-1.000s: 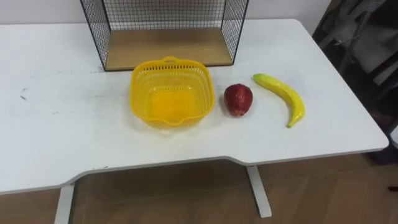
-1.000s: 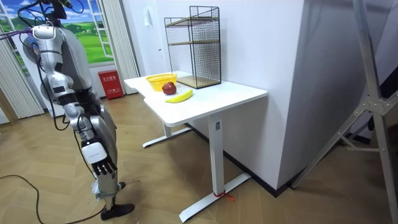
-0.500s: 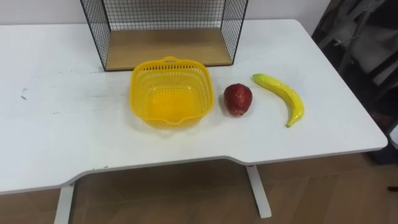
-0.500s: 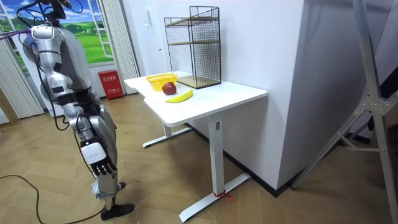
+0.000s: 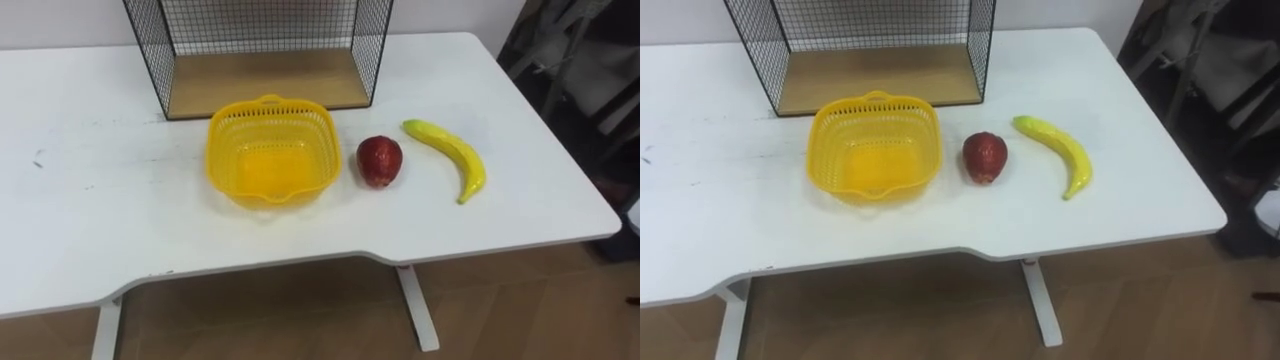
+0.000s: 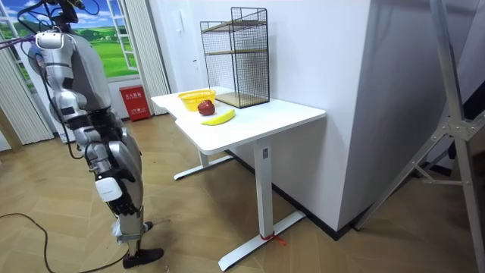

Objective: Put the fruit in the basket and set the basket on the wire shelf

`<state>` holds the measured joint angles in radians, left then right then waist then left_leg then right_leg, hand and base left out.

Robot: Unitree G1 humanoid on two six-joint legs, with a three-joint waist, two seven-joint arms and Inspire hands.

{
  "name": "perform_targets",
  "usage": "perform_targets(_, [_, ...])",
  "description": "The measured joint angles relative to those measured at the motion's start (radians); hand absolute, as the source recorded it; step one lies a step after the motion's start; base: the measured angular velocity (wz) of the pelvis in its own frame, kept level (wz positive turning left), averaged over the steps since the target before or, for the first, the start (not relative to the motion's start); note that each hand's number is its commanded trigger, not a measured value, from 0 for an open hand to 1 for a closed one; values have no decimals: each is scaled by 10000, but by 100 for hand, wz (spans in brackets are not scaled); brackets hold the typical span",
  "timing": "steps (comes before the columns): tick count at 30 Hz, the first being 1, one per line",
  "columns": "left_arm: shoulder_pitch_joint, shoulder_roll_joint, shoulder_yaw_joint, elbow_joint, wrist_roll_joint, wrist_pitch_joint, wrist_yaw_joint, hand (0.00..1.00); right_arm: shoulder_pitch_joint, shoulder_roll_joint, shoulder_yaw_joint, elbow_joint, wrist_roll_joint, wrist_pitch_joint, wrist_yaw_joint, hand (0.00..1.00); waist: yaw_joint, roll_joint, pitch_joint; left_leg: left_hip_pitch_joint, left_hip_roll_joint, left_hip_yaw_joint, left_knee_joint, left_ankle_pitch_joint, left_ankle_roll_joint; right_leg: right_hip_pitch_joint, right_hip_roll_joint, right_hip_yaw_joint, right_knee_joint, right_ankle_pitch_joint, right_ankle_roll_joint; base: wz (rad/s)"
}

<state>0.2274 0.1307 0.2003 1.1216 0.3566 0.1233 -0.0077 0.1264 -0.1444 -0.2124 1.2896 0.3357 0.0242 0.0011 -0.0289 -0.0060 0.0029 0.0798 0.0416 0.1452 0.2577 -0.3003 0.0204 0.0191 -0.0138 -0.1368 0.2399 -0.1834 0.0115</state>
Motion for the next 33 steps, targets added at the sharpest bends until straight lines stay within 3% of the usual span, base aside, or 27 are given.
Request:
perform_targets(8, [100, -95, 796, -36, -127, -43, 384, 0, 119, -8, -1880, -66, 3380, 195, -832, 0, -197, -10, -8, 4, 13, 25, -16, -3, 0, -28, 1, 106, 57, 0, -1, -1])
perform_targets(14, [73, -12, 1040, -235, -424, -516, 600, 0, -204, -190, -3100, -634, 5395, 166, -2013, 0, -292, -75, -53, 0, -12, 161, -24, 1, 7, -173, -9, 211, 195, -2, -2, -8])
perform_targets(17, [81, 56, 1134, -231, -437, -653, 689, 0, -384, -300, -3612, -1420, 6042, -92, -2873, 0, -333, -133, -68, 0, -33, 211, -43, 9, 20, -327, -31, 297, 399, -69, 5, -9])
perform_targets(23, [193, 102, 1170, -257, -406, -756, 750, 0, -703, -455, -4404, -3343, 5989, -590, -4381, 0, -494, -199, -74, -137, -73, 210, -33, 11, 19, -477, -24, 313, 406, -83, -9, -1])
perform_targets(31, [381, 192, 1110, -857, -505, -1076, 842, 0, -714, -610, -4255, -7395, 4841, -1355, -5992, 0, -500, -330, -68, -545, -69, 158, 141, 31, 29, -865, -32, 303, 533, -100, -6, 1])
perform_targets(33, [381, 198, 1096, -846, -491, -1166, 857, 0, -810, -620, -4105, -8176, 4431, -1397, -6331, 0, -460, -431, -29, -568, -60, 175, 120, 36, 19, -889, -22, 299, 515, -98, -10, 0])
